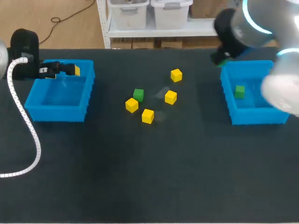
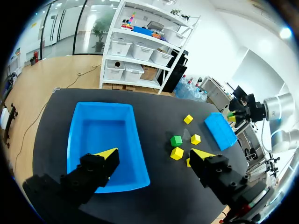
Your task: Put the green cubes in the right bin and the yellow cubes in the left bin.
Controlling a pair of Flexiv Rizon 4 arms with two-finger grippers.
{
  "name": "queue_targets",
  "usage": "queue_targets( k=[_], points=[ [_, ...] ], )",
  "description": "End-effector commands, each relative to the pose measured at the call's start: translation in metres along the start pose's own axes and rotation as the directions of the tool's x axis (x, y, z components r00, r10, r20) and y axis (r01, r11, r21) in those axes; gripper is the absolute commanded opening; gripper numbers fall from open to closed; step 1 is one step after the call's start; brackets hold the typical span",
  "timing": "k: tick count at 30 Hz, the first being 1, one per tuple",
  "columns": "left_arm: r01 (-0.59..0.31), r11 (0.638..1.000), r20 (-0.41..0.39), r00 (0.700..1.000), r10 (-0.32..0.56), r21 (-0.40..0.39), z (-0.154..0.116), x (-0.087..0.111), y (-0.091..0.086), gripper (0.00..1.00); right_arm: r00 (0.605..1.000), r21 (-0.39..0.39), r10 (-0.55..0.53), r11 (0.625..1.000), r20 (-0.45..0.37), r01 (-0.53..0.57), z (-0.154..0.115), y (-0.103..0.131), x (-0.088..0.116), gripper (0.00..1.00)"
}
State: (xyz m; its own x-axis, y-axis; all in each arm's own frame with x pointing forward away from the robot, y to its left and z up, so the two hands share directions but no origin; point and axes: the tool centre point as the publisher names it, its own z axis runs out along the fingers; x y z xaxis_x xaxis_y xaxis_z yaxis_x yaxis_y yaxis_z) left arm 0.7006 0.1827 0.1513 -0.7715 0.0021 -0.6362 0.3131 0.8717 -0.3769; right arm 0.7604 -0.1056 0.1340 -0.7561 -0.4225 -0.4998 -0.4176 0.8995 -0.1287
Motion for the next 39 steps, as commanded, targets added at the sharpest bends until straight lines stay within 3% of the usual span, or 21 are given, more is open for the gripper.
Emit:
queue_targets(
  k=[1,5,11,19,30,38,39],
  points=[
    [-0.002,1.0,0.007,1.0,0.002,0.01,0.0,0.001,0.002,1.0,0.978,0.356,0.038,0.928,0.203,-0.11,-0.071,-0.019,0.091,0.0],
    [-0.002,1.0,0.007,1.0,0.002,0.01,0.0,0.001,0.002,1.0,0.977,0.353,0.091,0.923,0.195,-0.156,-0.066,-0.024,0.109,0.0],
    [-0.002,1.0,0.007,1.0,0.002,0.01,0.0,0.001,0.002,1.0,0.975,0.344,0.123,0.921,0.183,-0.181,-0.053,-0.03,0.117,0.0],
    [-0.002,1.0,0.007,1.0,0.002,0.01,0.0,0.001,0.002,1.0,0.972,0.338,0.166,0.916,0.169,-0.215,-0.039,-0.049,0.107,0.0],
    [-0.002,1.0,0.007,1.0,0.002,0.01,0.0,0.001,0.002,1.0,0.979,0.286,0.165,0.938,0.119,-0.193,0.006,-0.082,0.072,0.0],
    [-0.002,1.0,0.007,1.0,0.002,0.01,0.0,0.001,0.002,1.0,0.981,0.244,0.184,0.95,0.067,-0.195,0.038,-0.09,0.072,0.0],
    [-0.002,1.0,0.007,1.0,0.002,0.01,0.0,0.001,0.002,1.0,0.981,0.236,0.181,0.953,0.065,-0.192,0.04,-0.088,0.07,0.29]
  ],
)
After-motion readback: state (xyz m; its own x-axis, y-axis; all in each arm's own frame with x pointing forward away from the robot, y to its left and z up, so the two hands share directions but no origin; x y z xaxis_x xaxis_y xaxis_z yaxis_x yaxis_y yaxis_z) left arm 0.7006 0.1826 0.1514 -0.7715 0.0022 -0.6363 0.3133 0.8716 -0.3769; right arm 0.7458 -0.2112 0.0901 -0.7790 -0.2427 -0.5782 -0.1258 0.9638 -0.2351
